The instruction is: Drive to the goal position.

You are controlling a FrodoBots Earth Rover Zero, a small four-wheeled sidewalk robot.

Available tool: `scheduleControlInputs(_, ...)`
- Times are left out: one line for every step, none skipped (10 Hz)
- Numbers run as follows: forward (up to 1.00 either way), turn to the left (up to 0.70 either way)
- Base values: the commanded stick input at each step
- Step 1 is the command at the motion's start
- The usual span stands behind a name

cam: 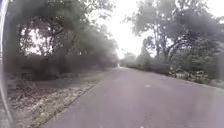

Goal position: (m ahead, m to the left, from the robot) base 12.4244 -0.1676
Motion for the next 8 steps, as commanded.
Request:
scheduleControlInputs(0.70,0.01)
scheduleControlInputs(0.70,0.01)
scheduleControlInputs(0.70,0.01)
scheduleControlInputs(0.70,0.01)
scheduleControlInputs(0.70,0.01)
scheduleControlInputs(0.70,0.01)
scheduleControlInputs(0.70,0.00)
scheduleControlInputs(0.70,0.00)
